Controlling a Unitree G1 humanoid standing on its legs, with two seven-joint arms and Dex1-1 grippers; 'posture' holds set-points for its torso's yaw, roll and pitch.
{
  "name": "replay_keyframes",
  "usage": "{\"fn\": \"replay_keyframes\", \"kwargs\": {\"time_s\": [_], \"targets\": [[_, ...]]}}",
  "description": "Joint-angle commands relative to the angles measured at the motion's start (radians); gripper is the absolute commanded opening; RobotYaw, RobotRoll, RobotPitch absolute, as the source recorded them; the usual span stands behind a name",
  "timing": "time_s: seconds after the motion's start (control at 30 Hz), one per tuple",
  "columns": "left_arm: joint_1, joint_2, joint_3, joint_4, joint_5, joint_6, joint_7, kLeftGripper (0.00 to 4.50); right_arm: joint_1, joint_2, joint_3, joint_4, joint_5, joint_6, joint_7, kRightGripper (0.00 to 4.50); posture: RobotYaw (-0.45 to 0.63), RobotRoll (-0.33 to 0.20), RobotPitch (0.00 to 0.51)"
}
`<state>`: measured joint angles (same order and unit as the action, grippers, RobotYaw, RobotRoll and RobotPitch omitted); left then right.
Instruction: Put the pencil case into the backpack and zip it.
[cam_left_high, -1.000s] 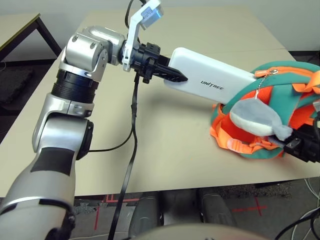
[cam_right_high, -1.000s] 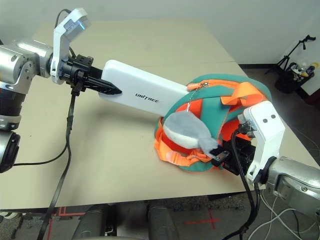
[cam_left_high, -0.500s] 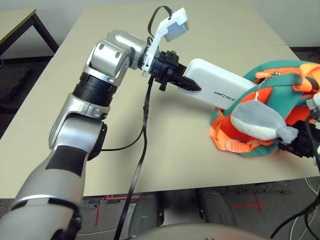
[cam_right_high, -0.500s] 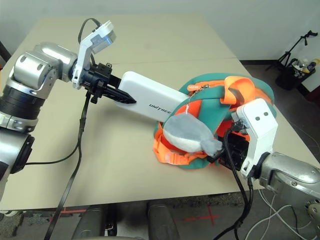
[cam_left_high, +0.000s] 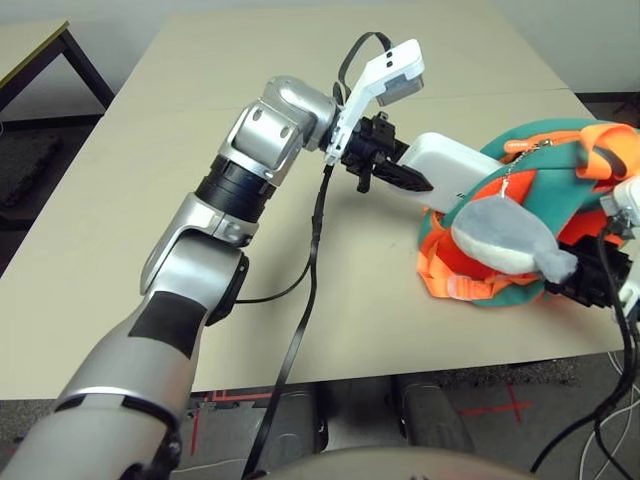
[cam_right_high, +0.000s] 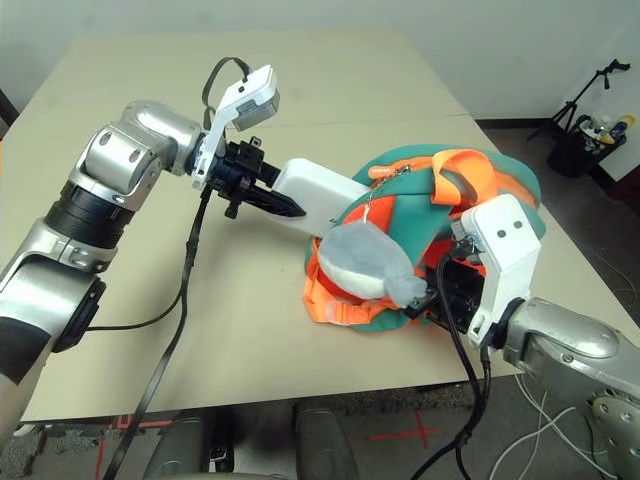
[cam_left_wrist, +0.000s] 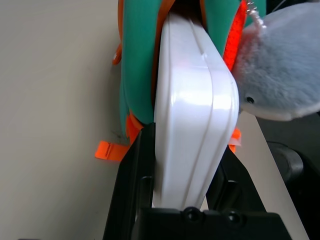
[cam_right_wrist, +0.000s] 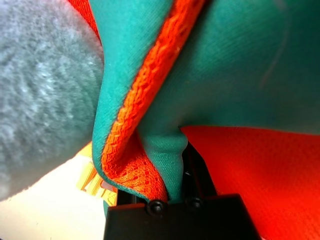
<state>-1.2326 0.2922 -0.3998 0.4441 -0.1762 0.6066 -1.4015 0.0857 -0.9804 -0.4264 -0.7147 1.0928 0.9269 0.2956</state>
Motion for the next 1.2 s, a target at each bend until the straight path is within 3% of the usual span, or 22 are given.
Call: {"fn": "replay_keyframes", "kwargs": {"time_s": [0.03, 0.17, 0.47, 0.57, 0.7, 0.9, 1.07, 1.2], "targets": [[0.004, -0.025, -0.058, 0.026, 0.022, 0.009, -0.038, 1.36, -0.016, 0.019, 0.051, 0.010, -0.023, 0.011, 0.006, 0.19, -0.20, 0.000, 0.120], [-0.015, -0.020, -0.030, 0.027, 0.014, 0.025, -0.045, 1.36, -0.037, 0.033, 0.066, 0.017, -0.044, 0.013, 0.012, 0.19, -0.19, 0.000, 0.115], [-0.077, 0.097, 0.061, -0.025, -0.068, 0.156, -0.112, 4.39, -0.071, 0.043, 0.085, 0.042, -0.096, 0.009, 0.046, 0.19, -0.17, 0.000, 0.095], [-0.098, 0.125, 0.085, -0.025, -0.088, 0.183, -0.118, 4.50, -0.080, 0.050, 0.091, 0.047, -0.111, 0.008, 0.055, 0.19, -0.17, 0.000, 0.093], [-0.108, 0.138, 0.093, -0.022, -0.091, 0.179, -0.114, 3.61, -0.093, 0.059, 0.105, 0.054, -0.135, 0.008, 0.071, 0.19, -0.16, 0.000, 0.088], [-0.104, 0.106, 0.072, -0.008, -0.069, 0.140, -0.086, 1.50, -0.112, 0.070, 0.121, 0.064, -0.168, 0.007, 0.095, 0.19, -0.15, 0.000, 0.087], [-0.093, 0.073, 0.031, 0.040, -0.015, 0.048, -0.062, 0.00, -0.147, 0.087, 0.137, 0.067, -0.167, 0.027, 0.087, 0.19, -0.16, 0.000, 0.086], [-0.092, 0.049, 0.017, 0.094, 0.017, -0.012, -0.058, 0.00, -0.160, 0.097, 0.135, 0.056, -0.163, 0.044, 0.077, 0.19, -0.17, 0.000, 0.085]]}}
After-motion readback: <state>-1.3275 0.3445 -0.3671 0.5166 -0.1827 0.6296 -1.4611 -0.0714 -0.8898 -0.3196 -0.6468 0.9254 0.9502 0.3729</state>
